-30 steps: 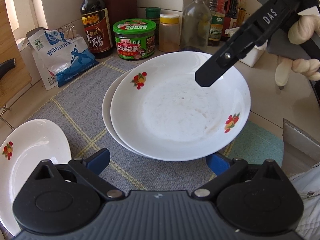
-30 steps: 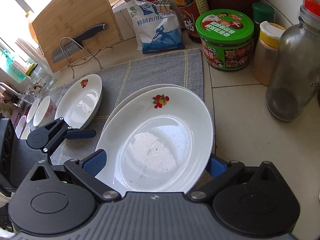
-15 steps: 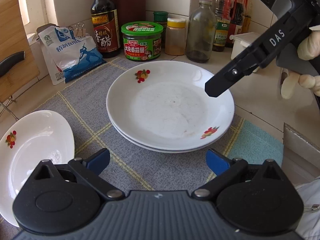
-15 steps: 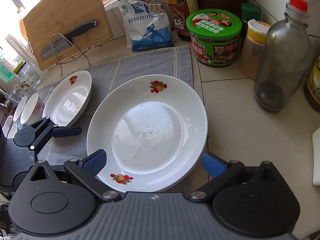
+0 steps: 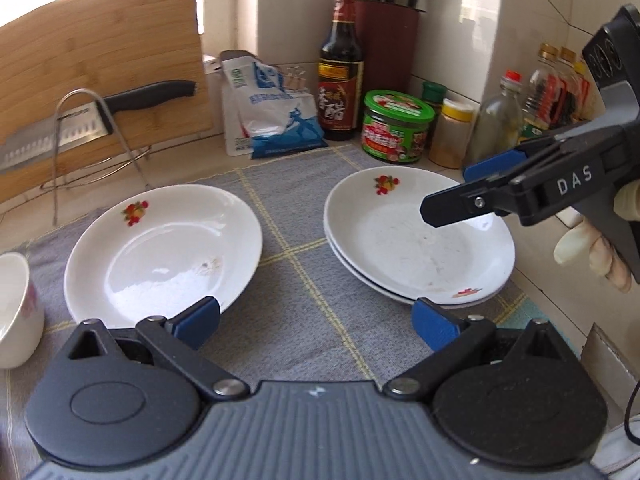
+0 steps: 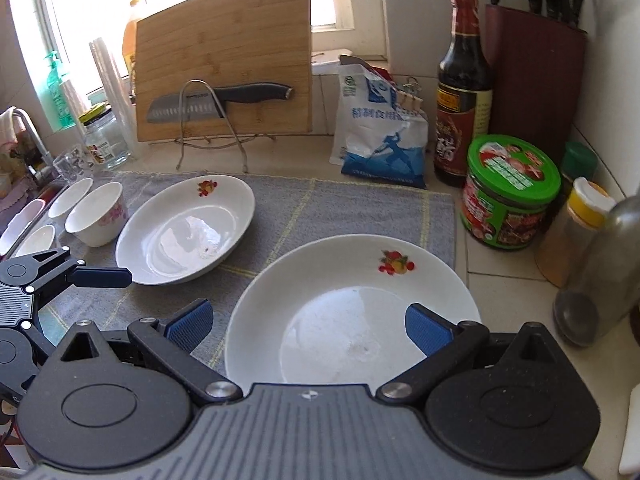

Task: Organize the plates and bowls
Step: 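Move the right gripper toward the next white flower plate, then grasp the white flower plate's rim with the right gripper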

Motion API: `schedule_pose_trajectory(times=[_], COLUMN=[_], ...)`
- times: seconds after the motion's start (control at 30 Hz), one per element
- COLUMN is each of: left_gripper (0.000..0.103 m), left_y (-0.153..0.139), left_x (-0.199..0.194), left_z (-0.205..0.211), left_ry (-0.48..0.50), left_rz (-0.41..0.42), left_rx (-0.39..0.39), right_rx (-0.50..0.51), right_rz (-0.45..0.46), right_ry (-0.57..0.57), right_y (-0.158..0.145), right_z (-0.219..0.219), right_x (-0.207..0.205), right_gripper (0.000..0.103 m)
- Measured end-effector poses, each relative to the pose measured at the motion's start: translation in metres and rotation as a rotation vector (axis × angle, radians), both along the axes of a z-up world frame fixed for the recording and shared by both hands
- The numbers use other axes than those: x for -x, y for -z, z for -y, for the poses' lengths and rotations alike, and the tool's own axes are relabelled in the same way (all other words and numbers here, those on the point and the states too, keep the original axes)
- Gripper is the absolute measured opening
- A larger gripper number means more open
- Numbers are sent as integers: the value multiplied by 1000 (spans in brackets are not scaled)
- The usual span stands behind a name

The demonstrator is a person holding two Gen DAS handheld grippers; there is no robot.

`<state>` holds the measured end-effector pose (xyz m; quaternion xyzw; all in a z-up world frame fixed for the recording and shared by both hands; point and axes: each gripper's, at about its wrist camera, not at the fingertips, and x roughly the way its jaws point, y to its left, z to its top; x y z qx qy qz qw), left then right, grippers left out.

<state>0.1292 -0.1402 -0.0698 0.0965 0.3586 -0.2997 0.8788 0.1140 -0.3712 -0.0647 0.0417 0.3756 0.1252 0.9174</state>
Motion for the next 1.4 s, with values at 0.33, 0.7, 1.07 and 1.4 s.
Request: schedule_pose_trajectory(times=[0.33, 0.7, 1.07, 1.4], left_gripper=[102, 102, 102, 102], left_y=[-9, 12, 35, 46], left_x=[14, -10, -41, -62], left_z=[-39, -75, -89, -87], left_ry=[-217, -243, -155, -116], left_rz=[-24, -13, 4, -1], left_rx=[-40, -59, -100, -69], right_rx=[-36, 39, 102, 134], right_rz=[26, -22, -94, -141], right_ry=[-168, -122, -76, -89], right_y=[-4, -1, 0, 9], right_z=[-39, -76, -103, -113], right_x=[-32, -51, -74, -99], right_gripper=[103, 103, 103, 103])
